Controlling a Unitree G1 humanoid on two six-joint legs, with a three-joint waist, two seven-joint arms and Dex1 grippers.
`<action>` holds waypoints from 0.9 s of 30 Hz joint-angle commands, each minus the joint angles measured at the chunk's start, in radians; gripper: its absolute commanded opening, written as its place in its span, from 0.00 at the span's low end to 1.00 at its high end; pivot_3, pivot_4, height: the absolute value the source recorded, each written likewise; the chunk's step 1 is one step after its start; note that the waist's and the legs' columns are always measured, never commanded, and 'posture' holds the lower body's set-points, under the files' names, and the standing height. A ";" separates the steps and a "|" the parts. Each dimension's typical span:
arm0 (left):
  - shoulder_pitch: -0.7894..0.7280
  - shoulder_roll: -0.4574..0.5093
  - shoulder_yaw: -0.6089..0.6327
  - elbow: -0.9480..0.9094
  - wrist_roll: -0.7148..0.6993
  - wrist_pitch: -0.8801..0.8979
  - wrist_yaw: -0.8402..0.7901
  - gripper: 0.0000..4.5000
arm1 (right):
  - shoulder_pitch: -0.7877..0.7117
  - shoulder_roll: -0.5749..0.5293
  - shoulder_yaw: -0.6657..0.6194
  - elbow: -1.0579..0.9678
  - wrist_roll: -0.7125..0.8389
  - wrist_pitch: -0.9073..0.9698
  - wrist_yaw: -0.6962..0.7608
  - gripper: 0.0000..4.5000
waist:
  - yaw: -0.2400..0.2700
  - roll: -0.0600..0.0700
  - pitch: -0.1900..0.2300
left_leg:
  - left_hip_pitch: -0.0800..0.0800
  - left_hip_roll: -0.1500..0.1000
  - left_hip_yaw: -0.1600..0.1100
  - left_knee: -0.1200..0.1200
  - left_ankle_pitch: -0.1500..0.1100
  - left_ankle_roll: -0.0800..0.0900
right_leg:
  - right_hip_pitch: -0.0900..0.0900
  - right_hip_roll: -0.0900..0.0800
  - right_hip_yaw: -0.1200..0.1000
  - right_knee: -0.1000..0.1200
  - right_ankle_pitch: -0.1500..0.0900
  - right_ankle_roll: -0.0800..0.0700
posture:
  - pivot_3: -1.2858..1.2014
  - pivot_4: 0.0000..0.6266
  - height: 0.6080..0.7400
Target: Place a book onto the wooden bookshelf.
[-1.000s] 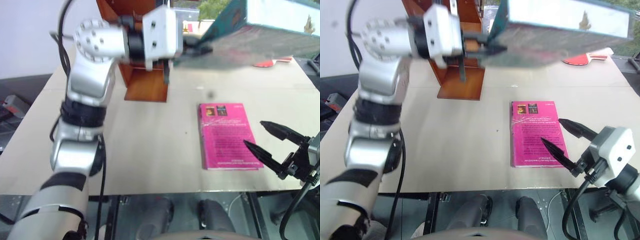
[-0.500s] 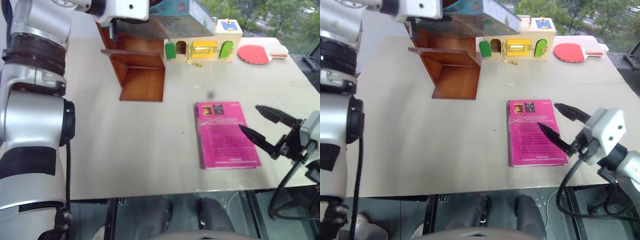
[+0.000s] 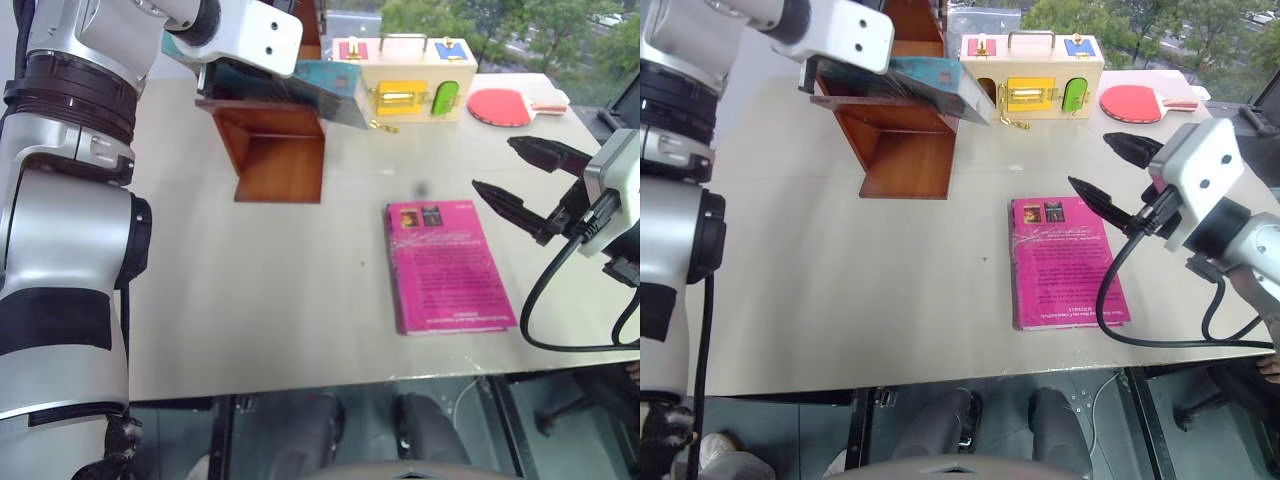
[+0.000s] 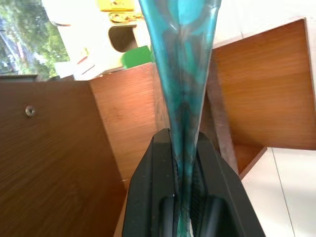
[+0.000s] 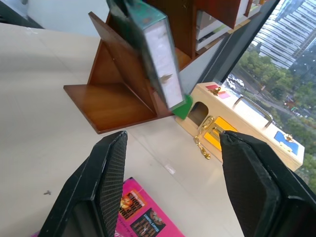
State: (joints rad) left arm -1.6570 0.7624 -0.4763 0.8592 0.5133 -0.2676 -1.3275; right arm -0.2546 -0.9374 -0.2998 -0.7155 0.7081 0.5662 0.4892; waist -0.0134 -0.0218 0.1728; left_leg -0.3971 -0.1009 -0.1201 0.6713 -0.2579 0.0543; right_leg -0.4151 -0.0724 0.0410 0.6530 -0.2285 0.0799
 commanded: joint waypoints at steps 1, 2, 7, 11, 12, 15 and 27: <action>0.014 0.033 0.015 -0.025 0.011 0.032 -0.030 0.10 | -0.025 -0.003 -0.013 0.004 -0.016 -0.001 0.015 0.68 | -0.003 0.000 0.000 | 0.000 0.000 0.000 0.000 0.000 0.000 | 0.000 0.000 0.000 0.000 0.000 0.000 | 0.52 0.24 1.00; 0.016 0.042 0.014 -0.030 0.017 0.031 -0.032 0.15 | -0.029 -0.001 -0.009 0.010 -0.020 -0.007 0.022 0.68 | -0.003 0.000 0.000 | 0.000 0.000 0.001 0.000 0.000 0.000 | -0.001 0.000 0.001 0.001 0.000 0.000 | 0.52 0.24 1.00; 0.063 0.049 0.038 -0.090 0.005 0.089 -0.028 0.59 | -0.052 0.009 0.010 0.049 -0.040 -0.020 0.058 0.68 | -0.005 0.000 0.001 | -0.002 0.000 0.004 0.000 0.000 0.000 | -0.005 0.001 0.004 0.003 0.000 0.000 | 0.52 0.24 1.00; 0.107 0.059 0.089 -0.162 -0.038 0.185 -0.033 0.97 | -0.059 0.015 0.015 0.068 -0.043 -0.022 0.091 0.68 | -0.001 -0.001 0.001 | -0.005 0.000 0.003 0.001 0.002 -0.003 | -0.006 0.000 0.003 0.003 0.000 0.000 | 0.52 0.24 1.00; 0.127 0.063 0.116 -0.202 -0.072 0.230 -0.060 0.99 | -0.058 0.014 0.013 0.071 -0.044 -0.023 0.100 0.68 | -0.001 -0.001 0.001 | -0.006 0.000 0.003 0.001 0.002 -0.004 | -0.007 0.000 0.003 0.003 0.000 0.000 | 0.52 0.24 1.00; 0.210 0.116 0.221 -0.357 -0.182 0.389 -0.137 0.99 | -0.055 0.014 0.005 0.076 -0.033 -0.012 0.121 0.68 | -0.003 0.000 0.001 | -0.013 0.000 0.004 0.004 0.003 -0.004 | -0.015 0.000 0.004 0.005 0.000 0.000 | 0.52 0.24 1.00; 0.573 0.039 0.612 -0.985 -0.744 0.883 -0.056 0.99 | 0.064 0.004 -0.110 0.029 0.054 0.062 0.155 0.68 | 0.005 0.000 0.000 | -0.020 0.000 0.003 0.013 0.002 -0.004 | -0.020 -0.001 0.002 0.009 0.000 -0.001 | 0.52 0.24 1.00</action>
State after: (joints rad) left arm -1.1041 0.8127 0.0921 -0.0524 -0.1755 0.5702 -1.4400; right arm -0.1941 -0.9242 -0.3619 -0.6541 0.7523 0.6293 0.6432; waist -0.0086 -0.0213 0.1732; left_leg -0.4158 -0.1008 -0.1165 0.6845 -0.2554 0.0498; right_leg -0.4340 -0.0734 0.0435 0.6623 -0.2282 0.0793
